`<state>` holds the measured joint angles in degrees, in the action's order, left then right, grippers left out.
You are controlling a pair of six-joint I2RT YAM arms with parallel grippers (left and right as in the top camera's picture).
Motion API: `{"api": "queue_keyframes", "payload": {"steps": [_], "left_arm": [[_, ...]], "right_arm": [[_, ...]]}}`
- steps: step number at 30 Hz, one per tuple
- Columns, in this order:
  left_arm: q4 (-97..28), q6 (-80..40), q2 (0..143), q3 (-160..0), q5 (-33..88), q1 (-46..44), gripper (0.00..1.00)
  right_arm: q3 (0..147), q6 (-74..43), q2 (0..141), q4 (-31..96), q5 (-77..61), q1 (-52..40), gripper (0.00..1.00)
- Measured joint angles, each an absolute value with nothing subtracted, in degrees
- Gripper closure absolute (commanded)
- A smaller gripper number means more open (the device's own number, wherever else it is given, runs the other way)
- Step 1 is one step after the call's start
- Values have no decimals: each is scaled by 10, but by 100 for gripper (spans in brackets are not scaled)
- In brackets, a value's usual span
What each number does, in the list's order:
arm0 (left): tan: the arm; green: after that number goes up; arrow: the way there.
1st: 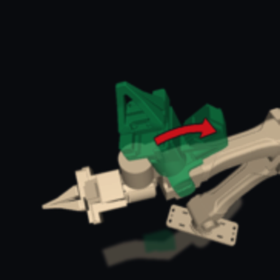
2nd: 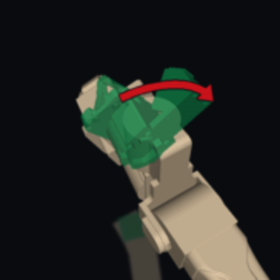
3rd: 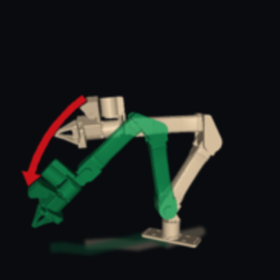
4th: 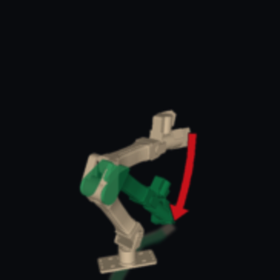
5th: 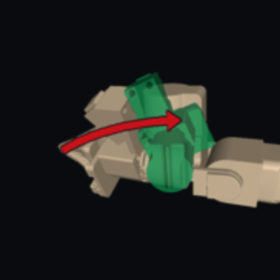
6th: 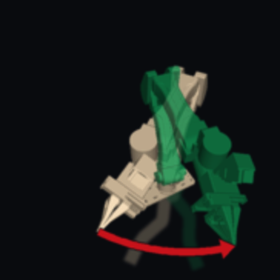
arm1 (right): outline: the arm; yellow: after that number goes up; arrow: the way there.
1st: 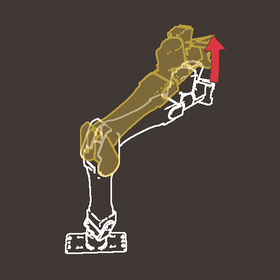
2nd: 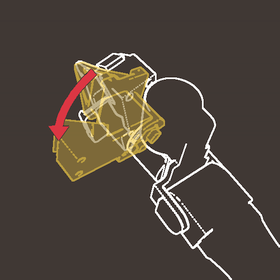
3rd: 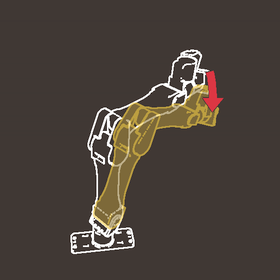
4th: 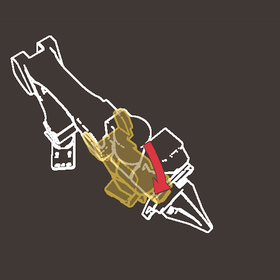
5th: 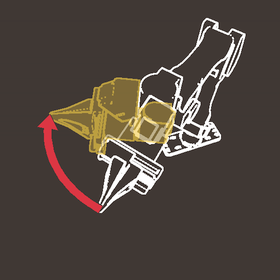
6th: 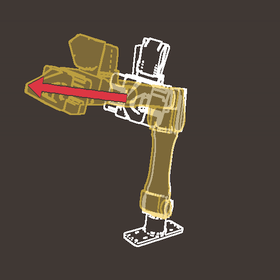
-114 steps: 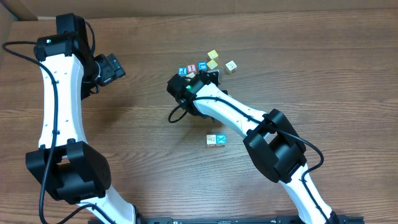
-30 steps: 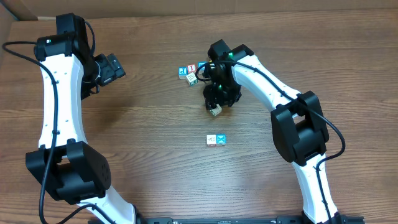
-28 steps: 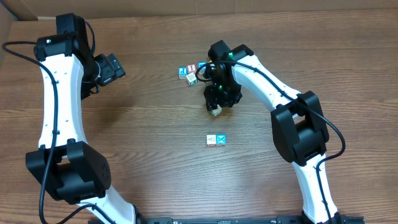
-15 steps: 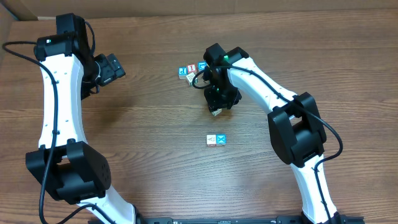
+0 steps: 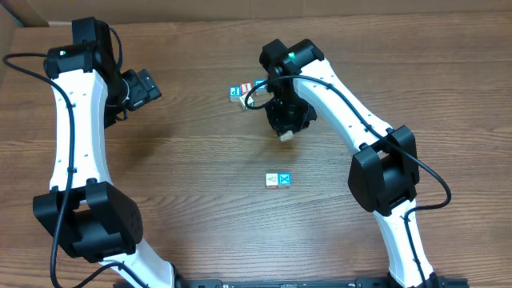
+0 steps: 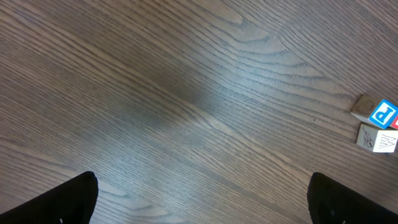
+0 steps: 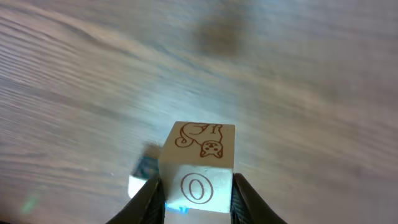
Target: Flip 3 blocks
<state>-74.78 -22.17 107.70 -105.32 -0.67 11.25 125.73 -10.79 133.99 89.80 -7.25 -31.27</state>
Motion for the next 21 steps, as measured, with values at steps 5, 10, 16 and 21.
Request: {"api": "queue_keyframes", "payload": {"steps": [5, 10, 16, 21], "left_arm": [[-748, -222, 1077, -1053, -6, 112, 0], [-748, -222, 1077, -1053, -7, 112, 0], [-748, -222, 1077, -1053, -7, 112, 0], [-748, -222, 1077, -1053, -7, 112, 0]], "right_arm": [[1241, -146, 1340, 936, -60, -313, 69], [1170, -158, 1340, 905, -56, -312, 68], [1096, -163, 1340, 855, -60, -298, 56], [1090, -162, 1339, 794, -56, -278, 58]]}}
